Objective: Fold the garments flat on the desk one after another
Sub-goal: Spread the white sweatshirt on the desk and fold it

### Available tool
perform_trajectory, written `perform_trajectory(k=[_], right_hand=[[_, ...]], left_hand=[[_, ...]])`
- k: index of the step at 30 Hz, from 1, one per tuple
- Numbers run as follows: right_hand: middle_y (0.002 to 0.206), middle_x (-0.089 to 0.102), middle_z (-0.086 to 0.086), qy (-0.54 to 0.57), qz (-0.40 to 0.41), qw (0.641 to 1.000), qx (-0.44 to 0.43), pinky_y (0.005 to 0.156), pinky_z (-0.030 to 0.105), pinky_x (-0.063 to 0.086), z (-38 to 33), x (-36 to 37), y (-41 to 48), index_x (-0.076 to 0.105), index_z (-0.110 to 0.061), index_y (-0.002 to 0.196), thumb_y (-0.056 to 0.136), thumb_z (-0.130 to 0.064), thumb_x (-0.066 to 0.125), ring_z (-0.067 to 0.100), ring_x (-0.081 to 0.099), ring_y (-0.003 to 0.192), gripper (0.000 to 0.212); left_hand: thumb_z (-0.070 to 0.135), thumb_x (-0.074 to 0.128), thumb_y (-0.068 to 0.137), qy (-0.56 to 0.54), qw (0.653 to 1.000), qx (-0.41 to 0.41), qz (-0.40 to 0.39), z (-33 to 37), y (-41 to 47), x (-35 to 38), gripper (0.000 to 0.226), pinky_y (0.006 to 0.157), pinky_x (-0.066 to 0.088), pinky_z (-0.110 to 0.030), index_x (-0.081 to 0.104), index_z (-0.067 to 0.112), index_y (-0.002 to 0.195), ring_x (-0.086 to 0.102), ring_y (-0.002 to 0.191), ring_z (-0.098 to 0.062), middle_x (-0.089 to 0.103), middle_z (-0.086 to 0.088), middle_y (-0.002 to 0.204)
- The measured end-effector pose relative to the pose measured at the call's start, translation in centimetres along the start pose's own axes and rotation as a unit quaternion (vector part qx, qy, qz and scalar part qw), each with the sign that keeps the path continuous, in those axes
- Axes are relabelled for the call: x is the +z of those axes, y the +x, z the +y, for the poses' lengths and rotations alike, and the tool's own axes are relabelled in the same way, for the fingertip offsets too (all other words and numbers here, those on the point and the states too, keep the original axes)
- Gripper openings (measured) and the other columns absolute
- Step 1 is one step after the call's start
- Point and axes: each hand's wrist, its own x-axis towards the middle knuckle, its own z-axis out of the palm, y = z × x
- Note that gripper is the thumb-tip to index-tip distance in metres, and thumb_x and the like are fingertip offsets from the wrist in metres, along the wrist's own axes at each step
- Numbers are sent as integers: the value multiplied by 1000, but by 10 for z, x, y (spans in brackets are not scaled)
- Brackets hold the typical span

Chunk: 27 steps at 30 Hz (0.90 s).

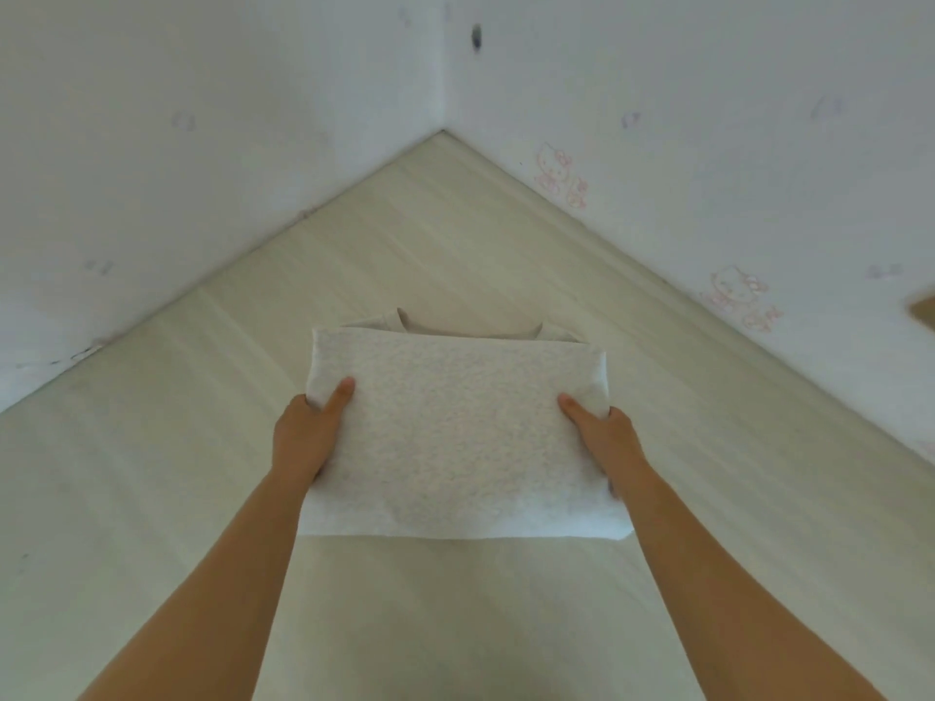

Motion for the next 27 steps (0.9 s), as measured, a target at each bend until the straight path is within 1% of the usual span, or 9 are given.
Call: perform_trajectory(k=[2,3,5,8,14,18,20,23,27], right_hand=[[130,52,11,-8,7,1000,0,85,39,40,15,4,-18,37,-4,141,86,-58,57,31,53,112,80],[130,54,12,-10,20,1000,-6,86,38,43,24,7,-24,41,-5,138,88,-55,57,30,54,110,73],[125,59,10,-5,60,998,-25,88,40,47,39,12,-43,47,-8,133,91,-48,56,28,57,105,58],[124,60,9,20,113,993,-34,87,41,48,55,16,-71,48,-11,133,93,-43,55,31,58,108,52],[102,62,2,82,196,976,-39,77,38,48,93,13,-129,53,-17,117,94,-41,53,29,60,94,33],[95,63,0,132,259,957,-20,74,37,47,138,-4,-173,55,-17,110,94,-40,54,26,60,89,28],[92,63,0,148,280,948,-8,75,39,49,159,-11,-191,56,-18,107,94,-40,54,26,61,87,25],[85,62,-5,189,331,924,25,73,38,49,207,-31,-232,55,-20,101,94,-40,54,21,60,82,21],[84,62,-5,228,385,892,60,70,36,46,270,-50,-285,54,-22,99,94,-40,54,19,60,80,18]], left_hand=[[70,53,81,-14,1000,4,-6,-10,-5,-4,76,88,48,-46,54,4,119,59,97,-31,62,-10,108],[68,54,82,-23,1000,6,-6,-15,-8,-6,74,87,48,-45,54,4,119,59,97,-31,62,-11,109],[63,55,85,-29,999,33,-5,-23,-18,-12,65,83,48,-43,54,6,116,59,97,-32,61,-9,106],[59,53,88,-24,995,93,14,-30,-35,-21,50,81,47,-43,53,14,110,58,94,-31,59,-3,99],[56,54,90,-28,987,160,-17,-39,-63,-26,44,79,48,-44,53,15,107,58,90,-29,60,-3,96],[53,54,90,-17,973,220,-65,-30,-97,-14,41,75,46,-41,53,15,105,58,87,-29,60,-2,92],[53,55,90,-16,965,248,-88,-27,-113,-6,41,73,44,-39,54,17,109,58,88,-28,59,-1,94],[59,52,84,-8,941,299,-158,-23,-154,19,48,75,47,-40,53,22,115,59,87,-24,61,2,98],[50,55,90,8,907,355,-225,-26,-209,53,34,77,50,-42,53,27,115,61,89,-23,62,6,98]])
